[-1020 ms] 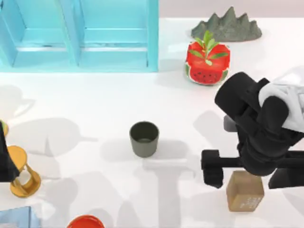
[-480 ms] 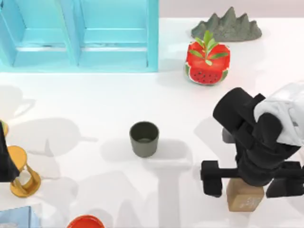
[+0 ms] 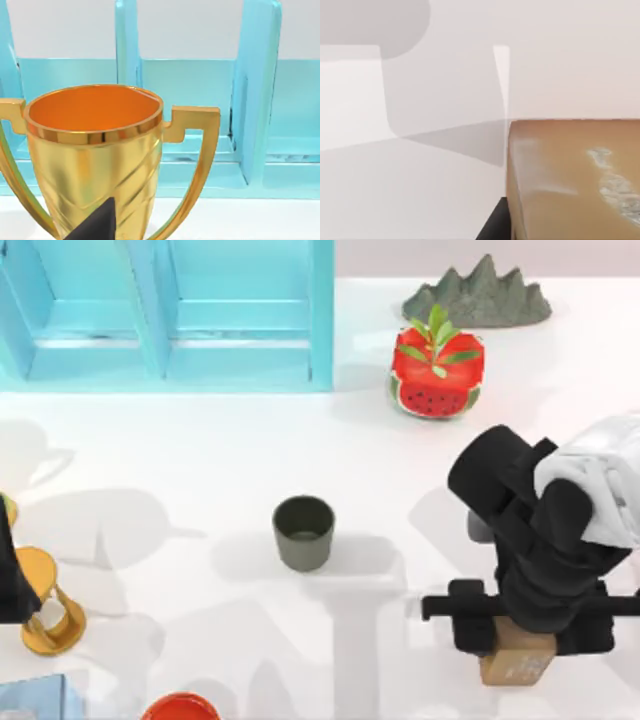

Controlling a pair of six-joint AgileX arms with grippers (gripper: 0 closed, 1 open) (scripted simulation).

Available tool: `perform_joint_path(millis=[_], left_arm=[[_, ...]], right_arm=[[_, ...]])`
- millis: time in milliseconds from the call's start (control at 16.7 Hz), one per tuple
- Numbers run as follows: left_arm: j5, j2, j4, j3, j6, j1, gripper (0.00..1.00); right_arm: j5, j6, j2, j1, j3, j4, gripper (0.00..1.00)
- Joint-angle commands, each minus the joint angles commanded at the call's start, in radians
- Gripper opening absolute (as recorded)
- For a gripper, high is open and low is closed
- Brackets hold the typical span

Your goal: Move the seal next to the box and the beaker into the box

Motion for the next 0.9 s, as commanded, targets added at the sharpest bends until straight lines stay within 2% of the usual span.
perform_joint_path(millis=[240,900], left_arm=[[0.000,0.000,0.000,0.000,0.000,0.000,1.00],[0.000,0.000,0.000,0.000,0.000,0.000,1.00]], right_arm=[[0.000,0.000,0.000,0.000,0.000,0.000,0.02],[0.001,-0.014,-0.016,-0.018,0.006,-0.016,0.00]])
